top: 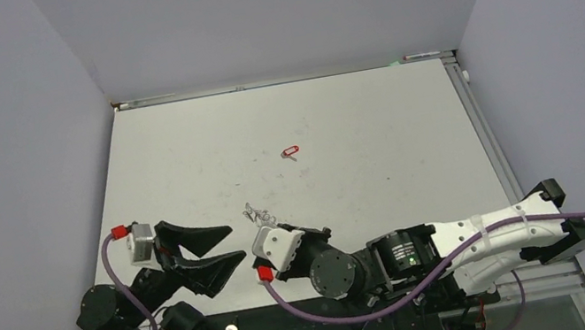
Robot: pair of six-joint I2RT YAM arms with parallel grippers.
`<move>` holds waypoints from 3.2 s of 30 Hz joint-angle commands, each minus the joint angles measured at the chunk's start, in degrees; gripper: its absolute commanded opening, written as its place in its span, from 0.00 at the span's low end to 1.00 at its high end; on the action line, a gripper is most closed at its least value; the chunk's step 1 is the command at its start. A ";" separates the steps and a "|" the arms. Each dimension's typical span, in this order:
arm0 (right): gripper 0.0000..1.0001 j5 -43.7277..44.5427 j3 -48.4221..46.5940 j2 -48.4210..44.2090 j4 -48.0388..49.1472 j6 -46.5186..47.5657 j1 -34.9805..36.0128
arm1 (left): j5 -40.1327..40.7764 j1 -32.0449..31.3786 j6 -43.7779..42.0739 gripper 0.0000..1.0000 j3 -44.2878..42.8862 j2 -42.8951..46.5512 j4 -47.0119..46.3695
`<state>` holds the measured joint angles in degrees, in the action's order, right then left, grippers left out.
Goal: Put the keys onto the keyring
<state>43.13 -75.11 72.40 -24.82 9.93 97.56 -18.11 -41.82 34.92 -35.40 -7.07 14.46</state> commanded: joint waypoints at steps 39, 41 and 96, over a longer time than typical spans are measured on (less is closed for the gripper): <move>0.05 -37.23 -14.96 7.54 -10.34 -26.28 -20.60 | -8.53 0.81 -72.01 0.34 3.64 -5.53 -5.69; 0.05 -37.57 -14.99 7.58 -10.24 -26.53 -20.79 | -7.51 0.42 -72.34 0.31 3.96 -5.81 -5.91; 0.05 -49.59 -12.41 0.67 -13.35 -19.50 -21.18 | -11.59 -4.16 -60.14 0.00 1.99 0.02 -3.94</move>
<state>-4.93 -87.24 76.66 -40.71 -11.40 76.69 -25.58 -45.71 -29.41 -31.46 -8.23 11.07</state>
